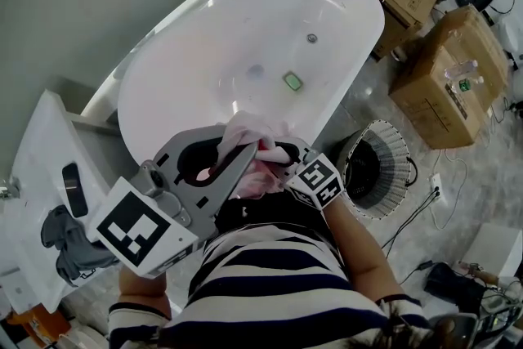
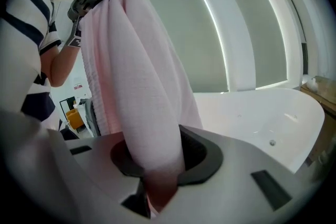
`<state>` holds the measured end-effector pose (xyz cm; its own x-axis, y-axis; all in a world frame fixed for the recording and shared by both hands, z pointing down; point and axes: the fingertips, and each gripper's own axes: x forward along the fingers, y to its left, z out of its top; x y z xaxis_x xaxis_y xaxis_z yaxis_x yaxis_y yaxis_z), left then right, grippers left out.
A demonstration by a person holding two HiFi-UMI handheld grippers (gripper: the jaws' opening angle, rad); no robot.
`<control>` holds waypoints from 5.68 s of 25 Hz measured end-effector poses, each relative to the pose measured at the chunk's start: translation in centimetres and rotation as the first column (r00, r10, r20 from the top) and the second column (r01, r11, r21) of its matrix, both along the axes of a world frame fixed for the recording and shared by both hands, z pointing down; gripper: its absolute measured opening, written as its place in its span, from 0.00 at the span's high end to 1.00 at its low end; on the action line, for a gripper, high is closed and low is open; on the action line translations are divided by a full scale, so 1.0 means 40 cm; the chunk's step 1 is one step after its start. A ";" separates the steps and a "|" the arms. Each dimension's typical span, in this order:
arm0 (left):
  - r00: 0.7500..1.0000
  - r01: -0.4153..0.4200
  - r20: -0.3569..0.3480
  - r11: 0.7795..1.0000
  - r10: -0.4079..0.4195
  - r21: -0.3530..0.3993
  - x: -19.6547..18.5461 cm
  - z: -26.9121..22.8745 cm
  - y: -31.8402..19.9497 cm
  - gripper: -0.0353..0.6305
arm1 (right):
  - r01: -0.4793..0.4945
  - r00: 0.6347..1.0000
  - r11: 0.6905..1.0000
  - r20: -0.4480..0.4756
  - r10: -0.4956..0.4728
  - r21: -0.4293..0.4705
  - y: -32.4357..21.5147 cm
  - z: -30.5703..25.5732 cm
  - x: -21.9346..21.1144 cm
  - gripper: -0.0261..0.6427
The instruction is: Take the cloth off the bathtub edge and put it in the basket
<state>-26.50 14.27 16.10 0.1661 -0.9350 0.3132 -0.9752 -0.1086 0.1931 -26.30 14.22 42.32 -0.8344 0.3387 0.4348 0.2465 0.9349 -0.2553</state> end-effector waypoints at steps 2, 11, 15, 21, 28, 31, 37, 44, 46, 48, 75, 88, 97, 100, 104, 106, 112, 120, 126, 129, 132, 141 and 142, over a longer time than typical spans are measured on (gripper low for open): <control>1.000 0.006 0.006 1.000 -0.006 0.009 -0.009 0.003 0.003 0.90 | -0.007 1.000 0.999 -0.001 0.007 0.033 0.001 -0.001 0.000 0.82; 0.999 0.021 0.022 0.997 -0.023 0.073 -0.054 0.009 0.006 0.90 | -0.097 0.994 0.993 -0.044 0.101 0.070 -0.031 -0.004 0.017 0.86; 0.998 0.058 0.011 0.995 -0.059 0.076 -0.080 0.019 0.007 0.90 | -0.184 0.982 0.981 -0.035 0.186 0.069 -0.069 -0.024 0.046 0.86; 0.996 0.086 0.012 0.994 -0.087 0.074 -0.083 0.033 -0.022 0.90 | -0.308 0.951 0.951 0.000 0.308 -0.009 -0.131 -0.074 0.120 0.87; 0.993 0.087 0.069 0.994 -0.092 0.068 -0.024 0.050 -0.081 0.90 | -0.433 0.898 0.898 0.045 0.437 -0.079 -0.206 -0.158 0.241 0.87; 0.995 0.061 0.070 0.996 -0.066 0.066 0.026 0.055 -0.116 0.90 | -0.495 0.860 0.861 0.077 0.504 -0.116 -0.253 -0.213 0.306 0.87; 0.998 0.030 0.045 0.998 -0.033 0.052 0.117 0.072 -0.172 0.90 | -0.563 0.805 0.814 0.132 0.579 -0.139 -0.323 -0.328 0.421 0.87; 1.000 0.008 0.019 0.999 -0.009 0.047 0.207 0.101 -0.219 0.90 | -0.610 0.766 0.785 0.171 0.619 -0.109 -0.374 -0.407 0.514 0.87; 1.000 0.005 0.015 0.999 -0.005 0.049 0.226 0.104 -0.232 0.90 | -0.626 0.749 0.773 0.194 0.634 -0.108 -0.397 -0.436 0.540 0.87; 1.000 -0.002 0.009 0.999 0.002 0.052 0.245 0.107 -0.245 0.90 | -0.639 0.732 0.762 0.221 0.645 -0.108 -0.419 -0.468 0.567 0.87; 0.950 -0.308 0.015 0.923 0.313 0.229 0.619 -0.026 -0.534 0.90 | -0.837 0.512 0.542 0.457 0.727 0.074 -0.634 -0.820 0.945 0.87; 0.888 -0.432 -0.029 0.856 0.458 0.283 0.804 -0.067 -0.617 0.90 | -0.921 0.377 0.371 0.514 0.770 0.119 -0.693 -0.902 1.166 0.87; 0.871 -0.469 -0.012 0.839 0.491 0.274 0.920 -0.056 -0.659 0.90 | -0.947 0.316 0.302 0.509 0.801 0.112 -0.727 -0.879 1.293 0.87; 0.875 -0.469 -0.007 0.852 0.483 0.233 0.928 -0.017 -0.662 0.90 | -0.945 0.322 0.312 0.470 0.822 0.103 -0.728 -0.825 1.297 0.87; 0.879 -0.464 -0.027 0.868 0.475 0.174 0.920 0.045 -0.680 0.90 | -0.945 0.320 0.318 0.414 0.852 0.076 -0.746 -0.745 1.290 0.87; 0.880 -0.462 -0.039 0.873 0.473 0.155 0.905 0.070 -0.694 0.90 | -0.944 0.322 0.322 0.396 0.860 0.069 -0.759 -0.719 1.274 0.87; 0.859 -0.500 -0.060 0.860 0.508 0.103 0.895 0.140 -0.732 0.90 | -0.947 0.310 0.321 0.361 0.879 0.031 -0.768 -0.664 1.233 0.87; 0.830 -0.550 -0.097 0.835 0.550 0.026 0.863 0.259 -0.791 0.90 | -0.951 0.294 0.310 0.254 0.921 -0.023 -0.806 -0.532 1.176 0.87; 0.823 -0.559 -0.162 0.827 0.544 -0.064 0.805 0.380 -0.824 0.90 | -0.962 0.261 0.268 0.122 0.958 -0.046 -0.814 -0.377 1.141 0.87; 0.818 -0.568 -0.177 0.817 0.547 -0.098 0.786 0.431 -0.839 0.90 | -0.969 0.238 0.242 0.066 0.969 -0.057 -0.811 -0.301 1.131 0.87; 0.813 -0.578 -0.178 0.805 0.554 -0.136 0.776 0.484 -0.842 0.90 | -0.974 0.217 0.218 0.017 0.976 -0.058 -0.798 -0.230 1.125 0.87; 0.812 -0.582 -0.162 0.760 0.561 -0.290 0.788 0.670 -0.812 0.90 | -0.976 0.214 0.204 -0.140 0.967 -0.078 -0.755 -0.007 1.128 0.87; 0.814 -0.579 -0.161 0.756 0.558 -0.307 0.793 0.692 -0.812 0.90 | -0.975 0.220 0.211 -0.156 0.963 -0.074 -0.754 0.019 1.130 0.87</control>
